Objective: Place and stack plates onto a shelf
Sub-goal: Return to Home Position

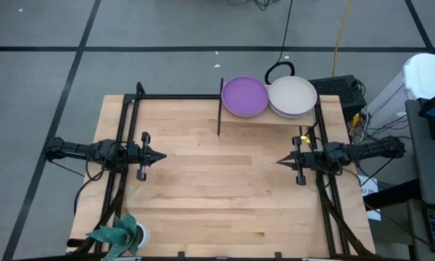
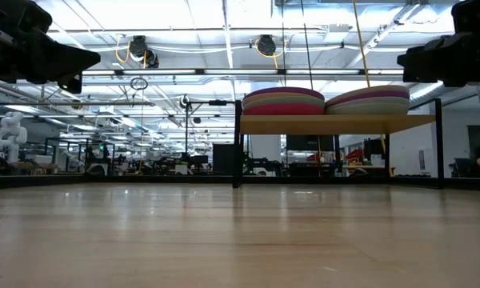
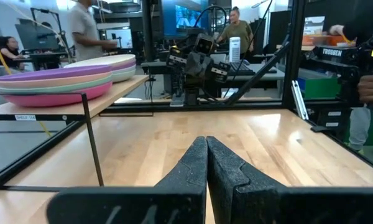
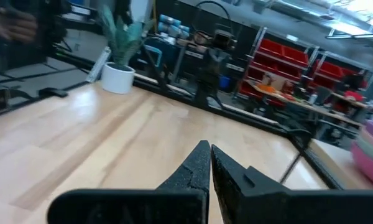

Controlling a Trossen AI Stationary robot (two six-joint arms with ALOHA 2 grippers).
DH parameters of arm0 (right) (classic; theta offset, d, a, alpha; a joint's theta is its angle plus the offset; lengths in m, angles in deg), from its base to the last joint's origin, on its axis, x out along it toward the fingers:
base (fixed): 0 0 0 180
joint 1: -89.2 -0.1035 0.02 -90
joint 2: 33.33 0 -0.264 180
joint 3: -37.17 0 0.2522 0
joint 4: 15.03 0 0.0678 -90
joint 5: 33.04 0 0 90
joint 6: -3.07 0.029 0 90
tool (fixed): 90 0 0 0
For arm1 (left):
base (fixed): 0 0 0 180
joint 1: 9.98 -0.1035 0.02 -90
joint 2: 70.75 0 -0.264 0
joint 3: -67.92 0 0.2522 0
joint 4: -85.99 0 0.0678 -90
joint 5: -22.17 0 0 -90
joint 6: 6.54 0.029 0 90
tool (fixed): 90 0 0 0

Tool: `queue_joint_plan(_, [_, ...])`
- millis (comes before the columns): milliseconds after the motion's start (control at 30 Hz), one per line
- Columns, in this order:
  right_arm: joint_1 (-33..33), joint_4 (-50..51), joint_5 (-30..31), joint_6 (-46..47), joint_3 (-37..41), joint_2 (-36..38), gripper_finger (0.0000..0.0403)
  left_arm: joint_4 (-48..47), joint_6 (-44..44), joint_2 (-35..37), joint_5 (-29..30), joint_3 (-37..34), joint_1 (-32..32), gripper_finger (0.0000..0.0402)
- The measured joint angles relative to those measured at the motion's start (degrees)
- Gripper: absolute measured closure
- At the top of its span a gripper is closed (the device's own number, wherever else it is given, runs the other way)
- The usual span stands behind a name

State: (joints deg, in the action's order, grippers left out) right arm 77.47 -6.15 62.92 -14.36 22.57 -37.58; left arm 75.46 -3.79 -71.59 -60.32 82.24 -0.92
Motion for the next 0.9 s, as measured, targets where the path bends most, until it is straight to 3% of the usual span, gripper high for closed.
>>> queue_joint_plan(367, [8.7,2.5,-3.3,0.4,0.0,0.0,0.0403,0.0,-0.5,0.0,0.0,0.0,0.0,0.0401])
queue_joint_plan(900, [11.2,3.2,-3.1,1.8,0.0,0.0,0.0403,1.2,0.0,0.0,-0.1,0.0,0.0,0.0401])
